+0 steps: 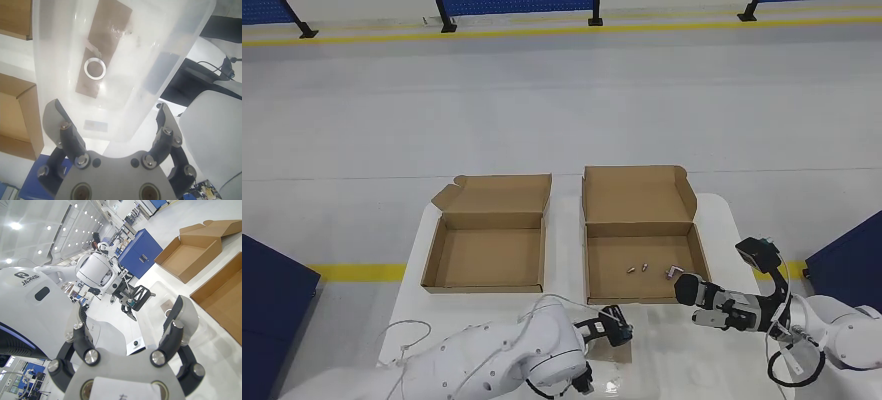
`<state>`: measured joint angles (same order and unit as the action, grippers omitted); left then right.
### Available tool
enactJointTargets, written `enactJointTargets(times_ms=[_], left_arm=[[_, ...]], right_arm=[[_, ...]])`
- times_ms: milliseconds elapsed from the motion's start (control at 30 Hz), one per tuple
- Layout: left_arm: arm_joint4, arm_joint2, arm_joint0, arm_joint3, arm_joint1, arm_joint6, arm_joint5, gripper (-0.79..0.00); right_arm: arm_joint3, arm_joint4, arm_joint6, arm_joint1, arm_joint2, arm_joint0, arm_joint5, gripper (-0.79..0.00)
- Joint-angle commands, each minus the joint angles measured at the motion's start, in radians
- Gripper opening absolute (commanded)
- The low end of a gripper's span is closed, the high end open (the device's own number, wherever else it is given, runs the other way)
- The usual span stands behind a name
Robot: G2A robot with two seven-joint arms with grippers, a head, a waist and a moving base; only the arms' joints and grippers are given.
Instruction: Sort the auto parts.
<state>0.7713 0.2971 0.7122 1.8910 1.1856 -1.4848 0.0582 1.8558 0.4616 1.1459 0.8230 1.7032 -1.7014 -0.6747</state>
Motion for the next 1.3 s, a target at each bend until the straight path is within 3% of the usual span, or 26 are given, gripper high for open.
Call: enactJointTargets(times_ms=[0,767,1267], left_arm=[[0.013,0.001,0.001,-0.018,0.006,0.025,-0.015,0.0],[0.065,-0.03,0.018,-0.261,0.1,0.109,-0.082,0.0],[0.124,-0.042,0.04,-0.284,0.107,0.108,-0.103,0.0]], right_arm=[[0.0,0.001,0.0,0.0,0.0,0.0,0.0,0.0],[0.0,0.001,0.0,0.0,0.0,0.0,0.0,0.0],[0.0,0.001,0.0,0.0,0.0,0.0,0.0,0.0]])
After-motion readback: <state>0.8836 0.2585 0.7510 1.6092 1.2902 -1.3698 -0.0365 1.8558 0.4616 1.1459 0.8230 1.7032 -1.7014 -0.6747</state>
